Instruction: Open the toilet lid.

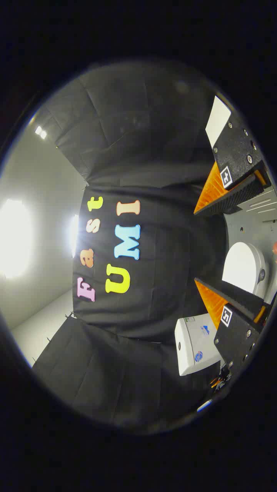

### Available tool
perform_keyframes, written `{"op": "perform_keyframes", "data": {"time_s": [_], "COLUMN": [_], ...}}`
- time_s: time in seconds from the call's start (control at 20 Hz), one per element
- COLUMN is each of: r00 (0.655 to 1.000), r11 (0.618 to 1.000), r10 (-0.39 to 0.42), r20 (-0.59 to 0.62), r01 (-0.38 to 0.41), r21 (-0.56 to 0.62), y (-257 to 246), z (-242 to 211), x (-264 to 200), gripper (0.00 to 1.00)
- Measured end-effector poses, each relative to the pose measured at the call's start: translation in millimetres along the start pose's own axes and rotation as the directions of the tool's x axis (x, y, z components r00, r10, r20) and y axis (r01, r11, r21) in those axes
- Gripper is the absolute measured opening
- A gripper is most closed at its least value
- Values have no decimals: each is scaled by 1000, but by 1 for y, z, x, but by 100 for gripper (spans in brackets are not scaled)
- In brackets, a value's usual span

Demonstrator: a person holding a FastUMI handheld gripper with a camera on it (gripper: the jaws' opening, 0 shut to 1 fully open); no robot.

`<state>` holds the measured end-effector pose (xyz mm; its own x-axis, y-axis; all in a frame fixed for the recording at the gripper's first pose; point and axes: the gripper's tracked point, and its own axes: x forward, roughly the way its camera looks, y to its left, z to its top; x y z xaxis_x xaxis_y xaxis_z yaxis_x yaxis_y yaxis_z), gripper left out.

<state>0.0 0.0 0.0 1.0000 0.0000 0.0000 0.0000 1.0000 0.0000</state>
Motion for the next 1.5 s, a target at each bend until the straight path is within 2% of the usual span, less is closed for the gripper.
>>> {"op": "perform_keyframes", "data": {"time_s": [1.1,1.5], "r00": [1000,1000], "r11": [1000,996], "r10": [-17,3], "r20": [16,1], "r01": [17,-3], "r21": [-4,94], "y": [-10,-7], "z": [1,-13], "x": [1,6], "gripper": [95,95]}}
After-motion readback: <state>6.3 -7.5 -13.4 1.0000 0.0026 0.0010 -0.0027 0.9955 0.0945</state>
